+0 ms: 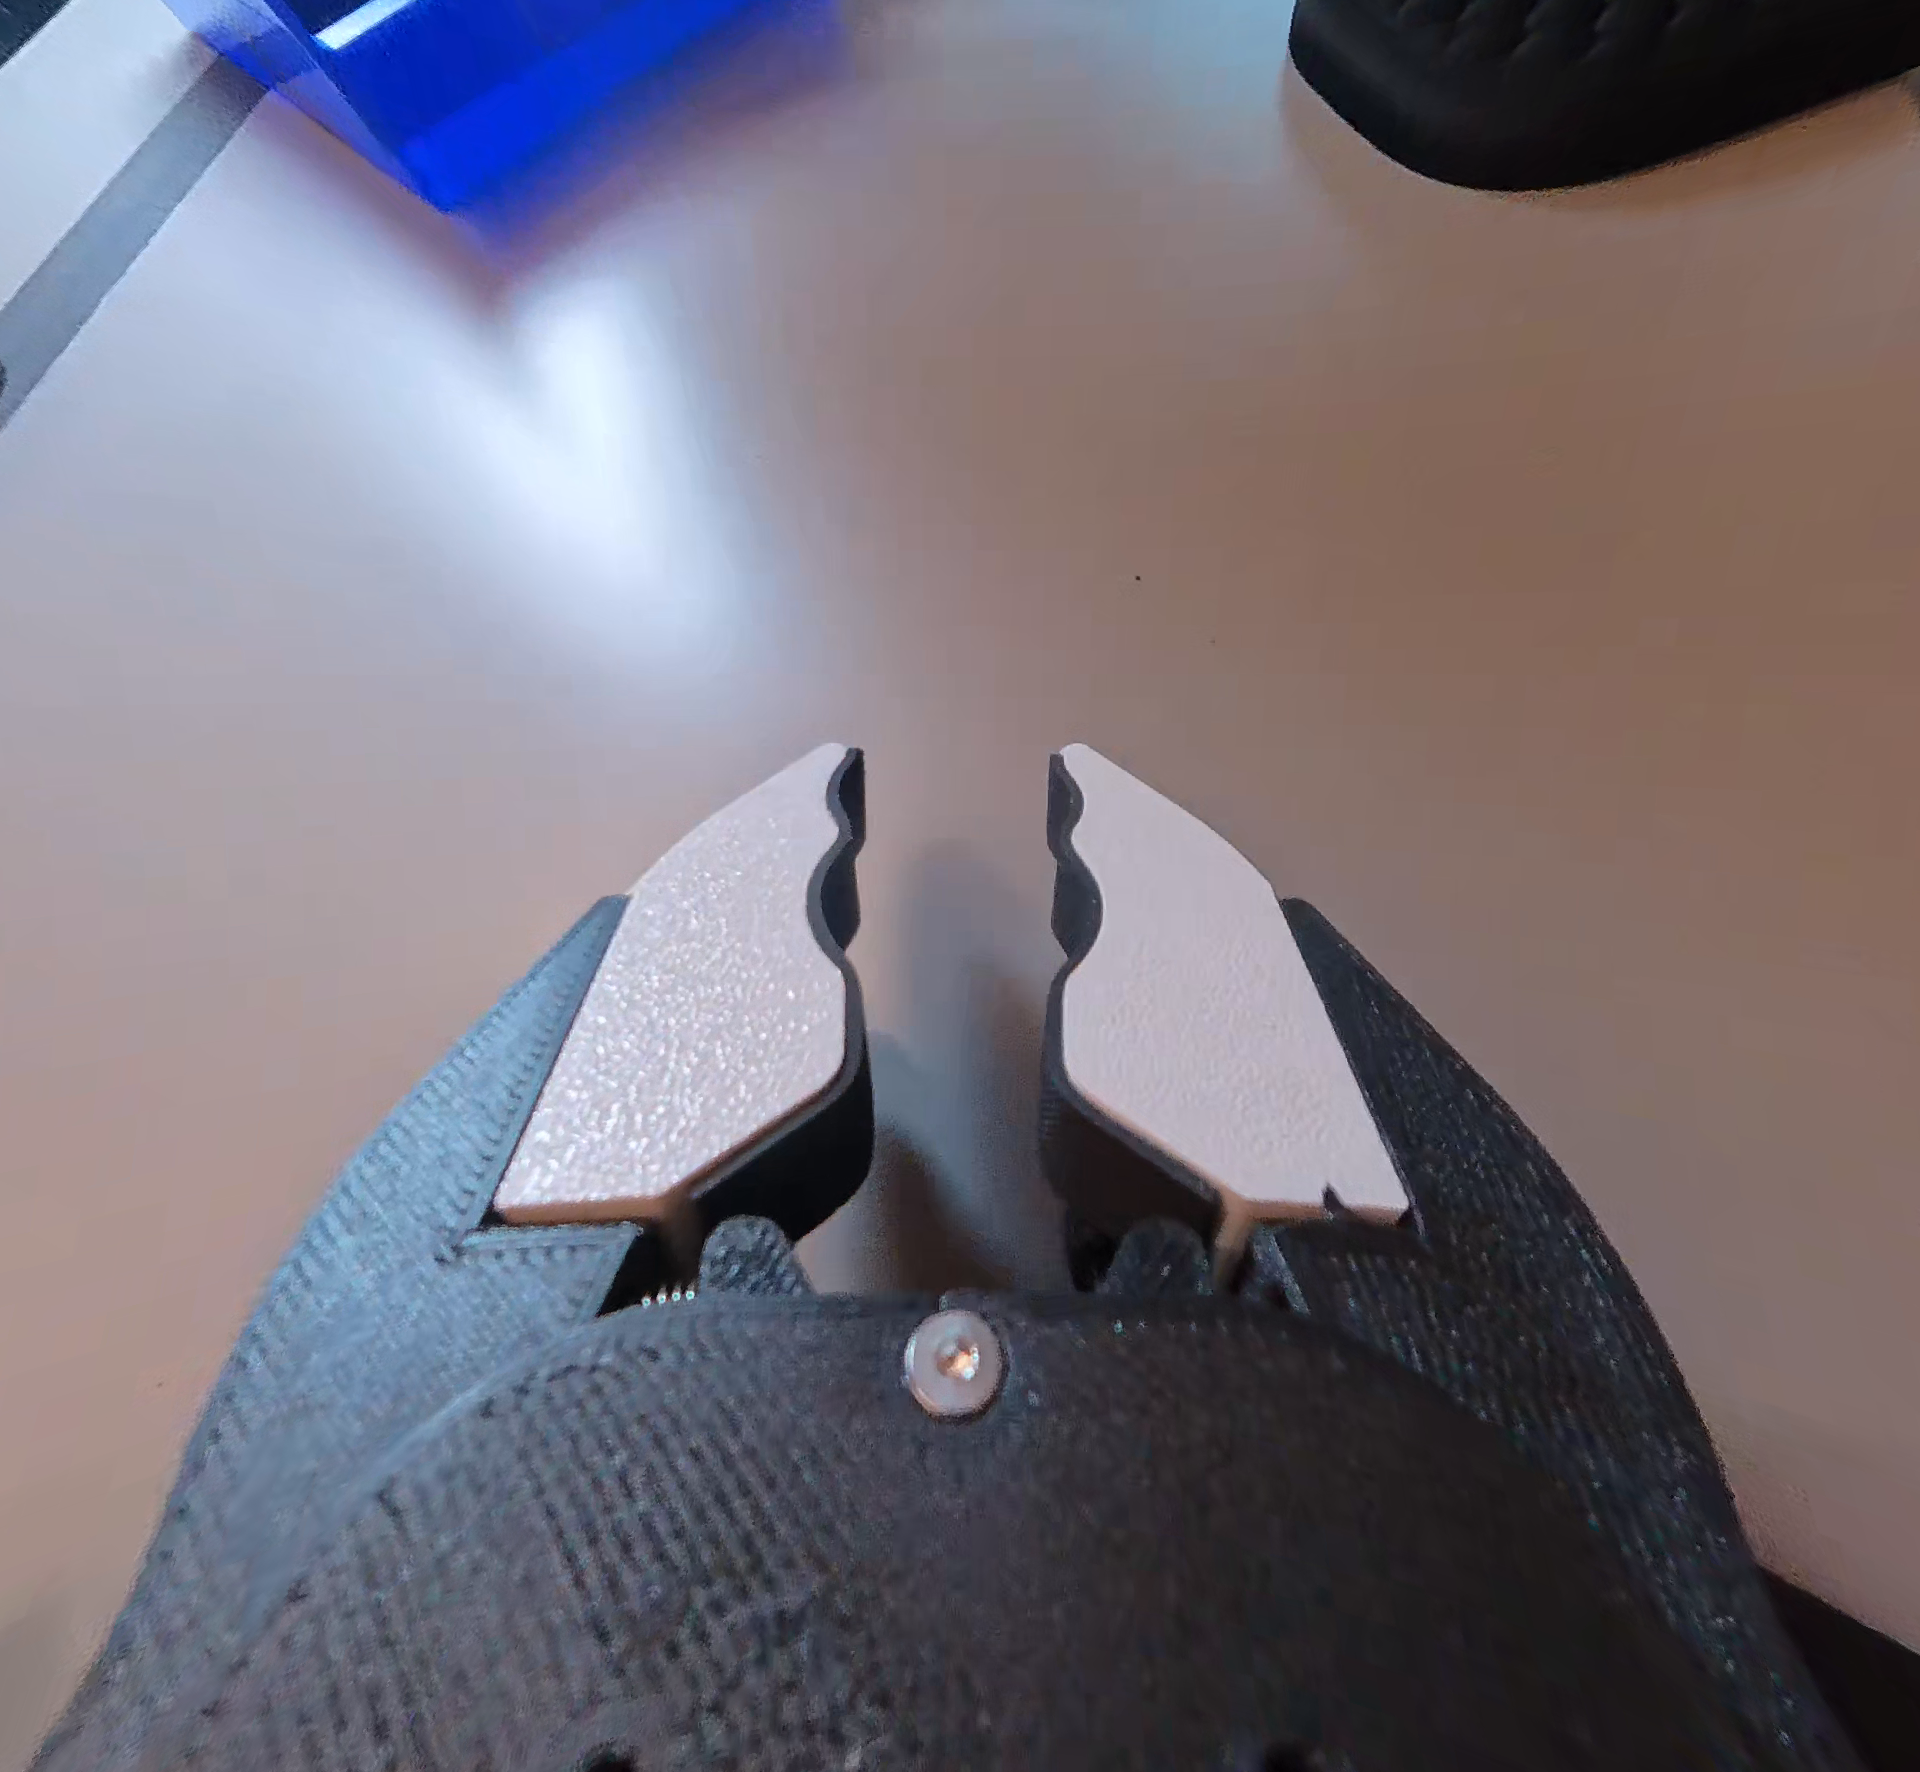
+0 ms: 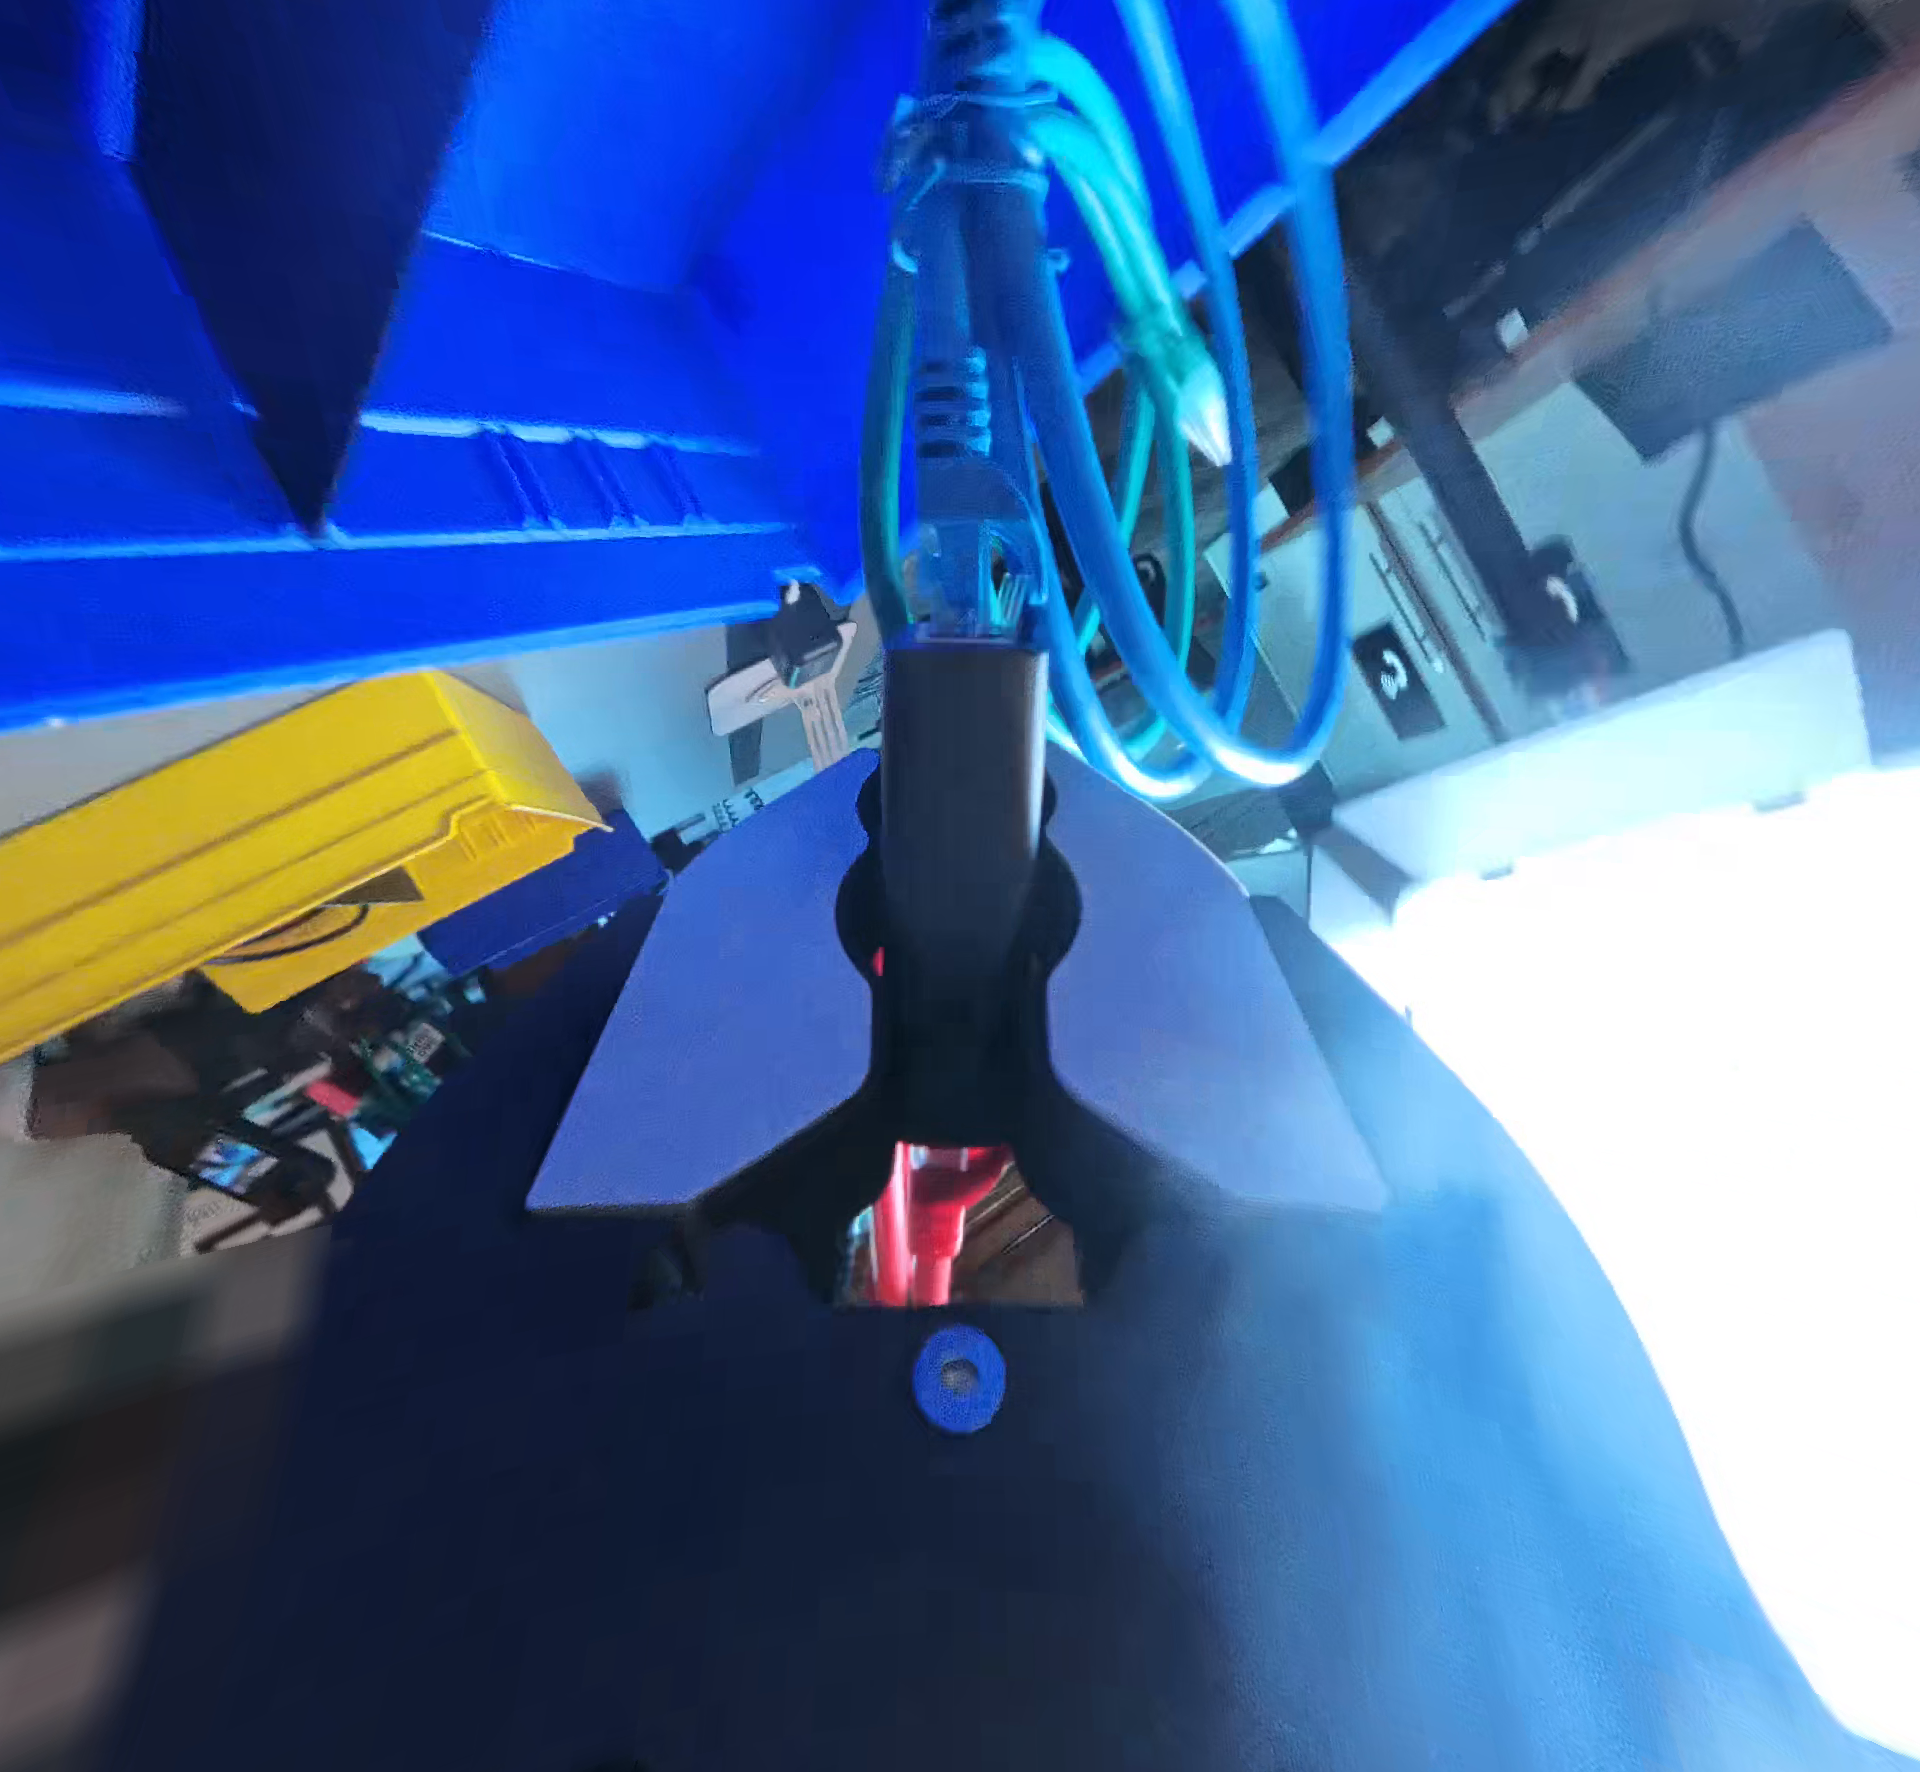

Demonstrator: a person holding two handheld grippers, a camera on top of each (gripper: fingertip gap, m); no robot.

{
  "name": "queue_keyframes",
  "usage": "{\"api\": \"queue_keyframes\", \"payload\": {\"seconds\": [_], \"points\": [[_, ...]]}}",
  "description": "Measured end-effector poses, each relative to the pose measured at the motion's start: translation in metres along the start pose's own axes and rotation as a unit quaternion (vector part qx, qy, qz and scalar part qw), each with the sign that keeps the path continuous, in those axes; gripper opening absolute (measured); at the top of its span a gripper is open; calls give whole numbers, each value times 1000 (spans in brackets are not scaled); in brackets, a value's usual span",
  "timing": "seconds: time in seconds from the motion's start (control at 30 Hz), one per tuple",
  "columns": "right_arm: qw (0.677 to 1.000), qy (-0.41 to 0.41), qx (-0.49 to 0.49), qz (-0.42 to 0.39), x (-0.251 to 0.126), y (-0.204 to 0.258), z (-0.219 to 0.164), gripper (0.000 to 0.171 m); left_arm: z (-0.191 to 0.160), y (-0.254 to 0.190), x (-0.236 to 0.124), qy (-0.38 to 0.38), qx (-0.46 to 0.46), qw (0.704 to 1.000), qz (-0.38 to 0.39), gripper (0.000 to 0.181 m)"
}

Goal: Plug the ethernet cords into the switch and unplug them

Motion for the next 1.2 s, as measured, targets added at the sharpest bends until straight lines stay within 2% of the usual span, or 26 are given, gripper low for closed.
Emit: {"api": "queue_keyframes", "payload": {"seconds": [0.13,0.27,0.37,0.5,0.63,0.8,1.0,1.2], "points": [[998,-31,-46,-1,13,-8,40,22,1,-3,1,1,-3,1000,-15,32],[996,-43,-70,16,18,-10,42,23,-1,-4,4,11,-5,1000,-23,32],[991,-97,-55,79,14,-11,36,23,-2,-5,4,14,-9,999,-28,32],[957,-212,30,194,9,-17,30,23,-3,-6,5,23,-6,999,-31,31],[942,-251,41,221,25,-13,37,22,-4,-6,7,30,-4,999,-34,31],[954,-213,-7,213,36,-6,52,22,-4,-6,8,35,-6,999,-37,30],[967,-173,7,187,30,-2,55,23,-4,-6,8,33,-5,999,-35,30],[965,-222,82,114,3,0,39,31,-4,-7,8,33,-2,999,-33,30]]}}
Point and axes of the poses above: each gripper's, where its closed fingertips meet, x out along the fingers, z out of its top, y = z × x across the jaws, the point moved 10 cm from there along -x, back along the fingers, and after that the axes turned 13 degrees about -x, right-handed, at the moved point
